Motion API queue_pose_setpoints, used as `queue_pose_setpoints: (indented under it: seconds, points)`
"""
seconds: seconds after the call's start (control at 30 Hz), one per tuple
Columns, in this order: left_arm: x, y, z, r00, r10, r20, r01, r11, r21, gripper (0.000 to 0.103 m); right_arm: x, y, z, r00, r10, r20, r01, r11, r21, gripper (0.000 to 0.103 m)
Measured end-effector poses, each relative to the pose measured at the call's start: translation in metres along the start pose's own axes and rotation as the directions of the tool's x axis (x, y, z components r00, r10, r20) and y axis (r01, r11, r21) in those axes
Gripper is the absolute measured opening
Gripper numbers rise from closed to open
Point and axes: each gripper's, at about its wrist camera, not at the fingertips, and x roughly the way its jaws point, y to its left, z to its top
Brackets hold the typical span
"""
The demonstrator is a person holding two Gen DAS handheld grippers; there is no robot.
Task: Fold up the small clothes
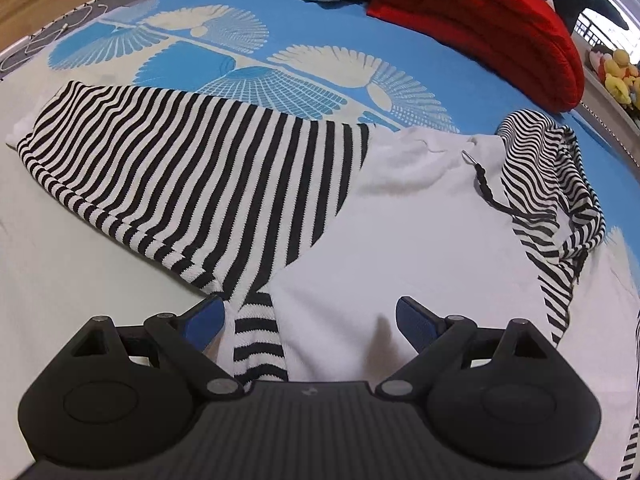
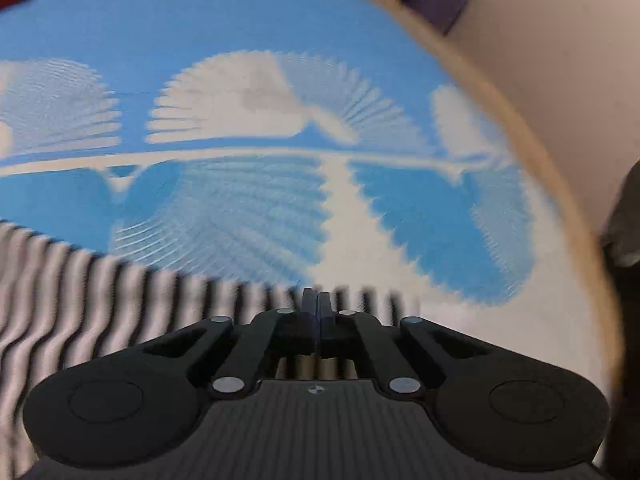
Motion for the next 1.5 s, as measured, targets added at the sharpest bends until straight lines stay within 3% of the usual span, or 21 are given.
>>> queue_pose_setpoints:
  seconds: [0.07, 0.17, 0.23, 0.3, 0.37, 0.4, 0.53, 0.67, 0.73, 0.77, 0.9, 0.93, 1.0, 1.07, 1.33, 1.5]
  points:
    - [0.001, 0.001, 0.002, 1.0, -0.003, -0.001, 0.003, 1.0, -0.008, 0.095, 0.01, -0.004, 0.002, 0.995, -0.093, 0.024, 0.092, 0.996, 0.017, 0.0]
    - [0.002, 0.003, 0.003, 1.0, -0.019, -0.006, 0.019, 0.999, -0.033, 0.095, 0.012, -0.028, -0.007, 0.997, -0.026, 0.068, 0.012, 0.98, 0.198, 0.001]
    - [0.001, 0.002, 0.004, 0.999, -0.031, -0.008, 0.031, 0.998, -0.048, 0.095, -0.002, -0.034, -0.015, 0.992, 0.04, 0.123, -0.07, 0.965, 0.254, 0.005]
    - [0.0, 0.0, 0.003, 0.999, -0.051, -0.015, 0.05, 0.998, -0.046, 0.095, -0.026, -0.027, -0.024, 0.979, 0.103, 0.178, -0.142, 0.965, 0.222, 0.019]
    - [-0.003, -0.004, 0.001, 0.997, -0.074, -0.025, 0.073, 0.997, -0.03, 0.095, -0.059, -0.014, -0.034, 0.958, 0.191, 0.215, -0.228, 0.96, 0.163, 0.047]
    - [-0.005, -0.006, -0.001, 0.996, -0.084, -0.031, 0.084, 0.996, -0.02, 0.095, -0.08, -0.003, -0.039, 0.943, 0.237, 0.233, -0.273, 0.952, 0.136, 0.052]
    - [-0.025, -0.021, -0.014, 0.99, -0.138, -0.03, 0.14, 0.987, 0.076, 0.096, -0.171, 0.037, -0.074, 0.855, 0.446, 0.265, -0.47, 0.882, 0.03, 0.067]
    - [-0.059, -0.028, -0.044, 0.993, -0.118, 0.03, 0.112, 0.98, 0.165, 0.096, -0.259, 0.079, -0.125, 0.728, 0.624, 0.284, -0.634, 0.77, -0.069, 0.076]
    - [-0.083, -0.025, -0.063, 0.992, -0.111, 0.067, 0.097, 0.978, 0.184, 0.1, -0.306, 0.095, -0.154, 0.67, 0.664, 0.332, -0.649, 0.741, -0.172, 0.087]
    - [-0.092, -0.024, -0.072, 0.991, -0.108, 0.079, 0.091, 0.977, 0.192, 0.103, -0.321, 0.1, -0.166, 0.656, 0.663, 0.361, -0.643, 0.741, -0.193, 0.093]
    - [-0.128, -0.012, -0.11, 0.987, -0.088, 0.135, 0.053, 0.969, 0.242, 0.103, -0.366, 0.12, -0.225, 0.597, 0.662, 0.453, -0.627, 0.737, -0.251, 0.094]
    - [-0.133, -0.01, -0.118, 0.987, -0.082, 0.135, 0.044, 0.965, 0.26, 0.103, -0.37, 0.126, -0.236, 0.595, 0.664, 0.452, -0.625, 0.736, -0.259, 0.094]
    - [-0.139, -0.005, -0.129, 0.988, -0.079, 0.135, 0.037, 0.956, 0.29, 0.103, -0.374, 0.138, -0.251, 0.623, 0.655, 0.428, -0.597, 0.751, -0.281, 0.094]
    - [-0.142, -0.001, -0.137, 0.987, -0.078, 0.141, 0.033, 0.955, 0.295, 0.103, -0.379, 0.146, -0.258, 0.632, 0.662, 0.403, -0.596, 0.747, -0.293, 0.094]
    - [-0.135, 0.008, -0.141, 0.987, -0.078, 0.142, 0.034, 0.957, 0.289, 0.103, -0.386, 0.166, -0.282, 0.613, 0.677, 0.407, -0.609, 0.733, -0.303, 0.094]
    - [-0.126, 0.01, -0.136, 0.987, -0.067, 0.147, 0.02, 0.953, 0.302, 0.103, -0.38, 0.179, -0.275, 0.603, 0.687, 0.406, -0.618, 0.724, -0.307, 0.094]
